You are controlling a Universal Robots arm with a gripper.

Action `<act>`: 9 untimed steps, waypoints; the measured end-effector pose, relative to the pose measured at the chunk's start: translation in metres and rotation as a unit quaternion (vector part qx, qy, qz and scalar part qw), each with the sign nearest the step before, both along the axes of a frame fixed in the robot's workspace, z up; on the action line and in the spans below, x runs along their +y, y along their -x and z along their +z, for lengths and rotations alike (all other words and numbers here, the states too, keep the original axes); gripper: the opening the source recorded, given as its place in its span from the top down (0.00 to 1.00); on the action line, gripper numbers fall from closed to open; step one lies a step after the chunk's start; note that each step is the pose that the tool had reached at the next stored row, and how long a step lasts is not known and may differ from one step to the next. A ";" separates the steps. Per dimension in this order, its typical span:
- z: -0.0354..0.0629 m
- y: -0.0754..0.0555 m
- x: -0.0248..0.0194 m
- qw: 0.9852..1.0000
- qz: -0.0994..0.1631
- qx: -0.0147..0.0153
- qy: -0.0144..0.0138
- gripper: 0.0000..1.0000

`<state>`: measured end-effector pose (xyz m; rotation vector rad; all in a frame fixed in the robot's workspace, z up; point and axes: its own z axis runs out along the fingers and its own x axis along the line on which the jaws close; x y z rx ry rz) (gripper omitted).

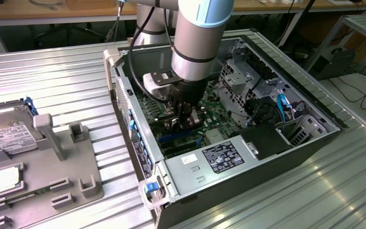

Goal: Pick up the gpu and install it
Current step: 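Insert the gpu into the slot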

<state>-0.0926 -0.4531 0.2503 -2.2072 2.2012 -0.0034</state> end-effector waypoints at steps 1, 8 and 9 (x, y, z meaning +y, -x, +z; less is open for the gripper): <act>0.0000 0.000 0.0000 1.000 0.000 0.000 0.000 0.72; 0.0001 0.001 -0.0004 1.000 0.000 -0.002 0.000 0.72; 0.0001 0.001 -0.0004 1.000 0.000 -0.002 0.000 0.72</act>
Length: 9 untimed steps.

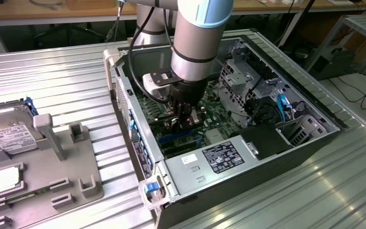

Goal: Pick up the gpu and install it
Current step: 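Insert the gpu into the slot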

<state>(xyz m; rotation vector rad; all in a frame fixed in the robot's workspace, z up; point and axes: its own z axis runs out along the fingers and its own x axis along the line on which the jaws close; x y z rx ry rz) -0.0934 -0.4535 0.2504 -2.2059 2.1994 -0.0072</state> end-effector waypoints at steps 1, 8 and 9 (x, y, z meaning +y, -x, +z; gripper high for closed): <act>0.0000 0.000 -0.0001 1.000 0.000 0.000 0.000 0.72; 0.0000 0.000 -0.0001 1.000 0.000 -0.001 0.000 0.72; 0.0000 0.000 -0.0001 1.000 0.000 -0.001 0.000 0.72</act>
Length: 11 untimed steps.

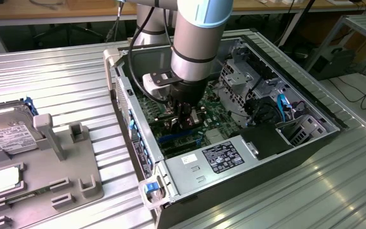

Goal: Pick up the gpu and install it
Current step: 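Insert the gpu into the slot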

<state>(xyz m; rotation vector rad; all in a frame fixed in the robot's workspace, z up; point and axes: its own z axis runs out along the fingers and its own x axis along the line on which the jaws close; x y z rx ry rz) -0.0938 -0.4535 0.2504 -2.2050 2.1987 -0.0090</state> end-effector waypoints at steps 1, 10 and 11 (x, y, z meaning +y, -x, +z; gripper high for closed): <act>0.0000 0.000 0.0000 1.000 0.000 0.000 0.000 0.72; 0.0001 0.005 0.0000 1.000 0.000 -0.010 0.000 0.72; 0.0001 0.006 0.0000 1.000 0.000 -0.010 0.000 0.72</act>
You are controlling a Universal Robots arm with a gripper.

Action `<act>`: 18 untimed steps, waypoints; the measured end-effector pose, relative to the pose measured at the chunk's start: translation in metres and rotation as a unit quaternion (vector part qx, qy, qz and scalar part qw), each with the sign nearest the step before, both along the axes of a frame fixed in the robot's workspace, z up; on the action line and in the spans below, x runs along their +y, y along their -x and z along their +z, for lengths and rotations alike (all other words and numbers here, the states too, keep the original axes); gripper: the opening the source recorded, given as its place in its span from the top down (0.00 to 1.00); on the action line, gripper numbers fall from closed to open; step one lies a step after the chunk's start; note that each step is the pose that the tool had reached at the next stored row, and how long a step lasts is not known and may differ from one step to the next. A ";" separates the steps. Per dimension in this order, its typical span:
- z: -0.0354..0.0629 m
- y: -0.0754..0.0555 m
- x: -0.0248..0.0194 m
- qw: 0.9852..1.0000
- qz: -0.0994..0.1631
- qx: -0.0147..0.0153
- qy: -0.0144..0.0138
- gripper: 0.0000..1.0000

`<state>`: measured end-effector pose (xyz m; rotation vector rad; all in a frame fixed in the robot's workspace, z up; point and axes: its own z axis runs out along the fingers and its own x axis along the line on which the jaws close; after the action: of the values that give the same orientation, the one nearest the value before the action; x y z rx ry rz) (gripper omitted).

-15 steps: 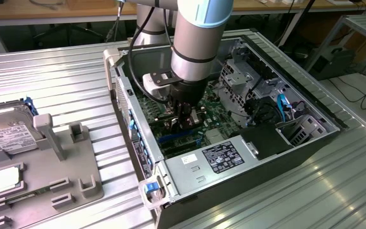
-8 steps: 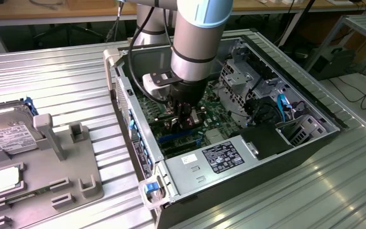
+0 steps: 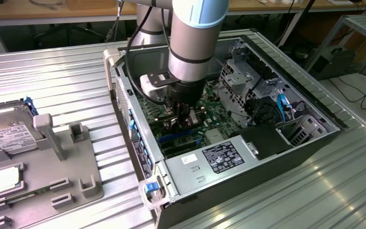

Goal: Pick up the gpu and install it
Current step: 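Insert the gpu into the slot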

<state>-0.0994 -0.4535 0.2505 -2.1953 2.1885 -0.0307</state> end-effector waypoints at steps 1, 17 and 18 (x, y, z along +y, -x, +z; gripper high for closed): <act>0.0000 0.001 0.0000 1.000 0.000 0.000 0.000 0.72; -0.0039 0.001 -0.0001 1.000 0.000 0.000 0.000 0.72; -0.0042 0.001 -0.0001 1.000 0.000 0.000 0.000 0.72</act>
<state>-0.1006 -0.4536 0.2463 -2.1950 2.1884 -0.0308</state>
